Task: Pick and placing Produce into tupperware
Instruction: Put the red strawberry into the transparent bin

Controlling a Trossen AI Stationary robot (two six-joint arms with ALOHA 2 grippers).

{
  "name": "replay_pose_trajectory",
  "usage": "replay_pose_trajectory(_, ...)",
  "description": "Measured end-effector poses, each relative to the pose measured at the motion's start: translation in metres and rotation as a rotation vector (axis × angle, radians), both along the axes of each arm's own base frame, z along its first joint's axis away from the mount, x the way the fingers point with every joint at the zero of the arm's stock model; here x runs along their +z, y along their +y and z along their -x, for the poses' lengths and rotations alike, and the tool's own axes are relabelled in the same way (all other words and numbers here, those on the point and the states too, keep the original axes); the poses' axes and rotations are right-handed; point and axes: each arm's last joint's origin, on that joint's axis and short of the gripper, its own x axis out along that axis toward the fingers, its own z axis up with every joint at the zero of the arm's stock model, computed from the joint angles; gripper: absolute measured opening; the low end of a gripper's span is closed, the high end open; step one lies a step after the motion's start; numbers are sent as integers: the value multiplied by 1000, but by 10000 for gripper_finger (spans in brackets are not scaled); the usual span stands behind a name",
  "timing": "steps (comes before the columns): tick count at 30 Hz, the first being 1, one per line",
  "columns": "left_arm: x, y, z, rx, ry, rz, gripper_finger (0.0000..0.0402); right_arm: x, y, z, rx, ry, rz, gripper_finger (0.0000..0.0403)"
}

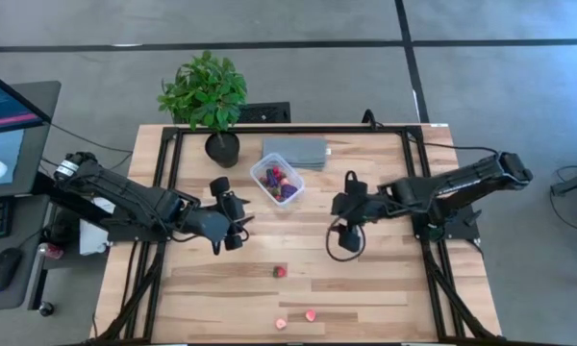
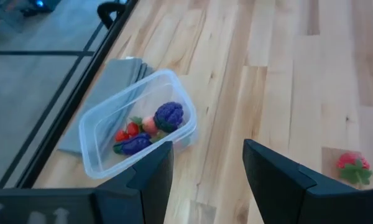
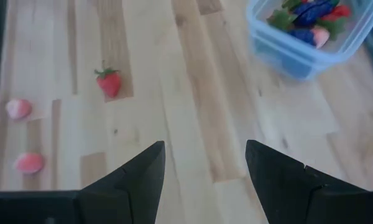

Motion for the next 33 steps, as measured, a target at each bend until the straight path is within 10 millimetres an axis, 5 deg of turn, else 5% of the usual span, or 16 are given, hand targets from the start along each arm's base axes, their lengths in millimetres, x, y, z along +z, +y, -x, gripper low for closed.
replay_pose_trajectory(19, 7, 0, -18, -167, -90, 140, 186, -48, 0, 44, -160, -275, -99, 248)
replay_pose_trajectory(33, -81, -25, -56, -387, 175, 359, 186, -59, -2, 46, -203, -534, -185, 248)
